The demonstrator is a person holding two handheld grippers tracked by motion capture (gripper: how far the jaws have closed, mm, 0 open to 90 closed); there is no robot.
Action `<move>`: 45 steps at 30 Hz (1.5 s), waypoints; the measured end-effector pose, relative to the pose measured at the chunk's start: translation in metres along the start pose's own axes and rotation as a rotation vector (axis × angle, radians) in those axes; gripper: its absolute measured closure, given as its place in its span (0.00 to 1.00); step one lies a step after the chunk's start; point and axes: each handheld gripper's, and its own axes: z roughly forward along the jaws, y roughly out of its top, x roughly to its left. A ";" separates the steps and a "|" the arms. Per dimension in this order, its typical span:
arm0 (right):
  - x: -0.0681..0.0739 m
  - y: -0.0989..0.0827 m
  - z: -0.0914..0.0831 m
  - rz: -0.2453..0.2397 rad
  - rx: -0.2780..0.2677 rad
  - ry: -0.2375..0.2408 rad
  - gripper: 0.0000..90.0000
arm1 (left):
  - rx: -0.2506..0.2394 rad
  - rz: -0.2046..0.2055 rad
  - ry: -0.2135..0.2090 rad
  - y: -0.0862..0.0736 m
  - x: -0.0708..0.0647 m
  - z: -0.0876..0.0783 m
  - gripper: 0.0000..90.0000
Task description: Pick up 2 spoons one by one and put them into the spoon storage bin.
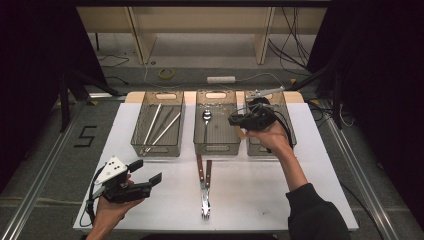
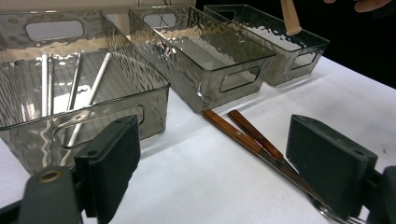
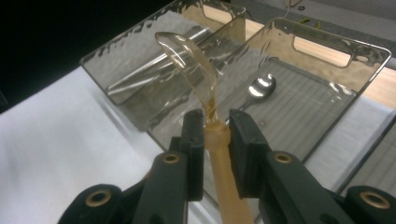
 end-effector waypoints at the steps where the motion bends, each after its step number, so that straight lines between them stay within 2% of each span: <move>1: 0.000 0.002 0.001 0.008 -0.004 0.000 0.86 | 0.000 0.000 -0.001 0.000 0.000 0.000 0.19; 8: -0.002 0.013 0.013 0.043 -0.020 -0.011 0.86 | 0.011 0.011 0.000 -0.001 -0.002 0.001 0.19; 14: -0.006 0.021 0.025 0.058 -0.015 -0.052 0.86 | 0.020 0.026 -0.004 -0.001 -0.003 0.002 0.19; 18: -0.009 0.022 0.034 0.089 -0.016 -0.057 0.86 | 0.023 0.039 -0.004 -0.001 -0.005 0.003 0.19; 23: -0.013 0.018 0.047 0.146 -0.007 -0.069 0.86 | 0.019 0.044 -0.002 -0.001 -0.005 0.002 0.19; 28: -0.014 0.015 0.055 0.167 0.000 -0.081 0.86 | 0.011 0.033 0.000 -0.001 -0.004 0.001 0.19; 35: -0.010 0.009 0.064 0.158 0.012 -0.080 0.86 | 0.026 0.042 0.000 -0.002 -0.005 0.003 0.19; 41: -0.013 -0.004 0.073 0.168 0.049 -0.090 0.86 | 0.026 0.040 -0.001 -0.002 -0.006 0.003 0.19; 45: -0.012 -0.007 0.076 0.166 0.051 -0.090 0.86 | 0.029 0.040 -0.001 -0.002 -0.006 0.004 0.19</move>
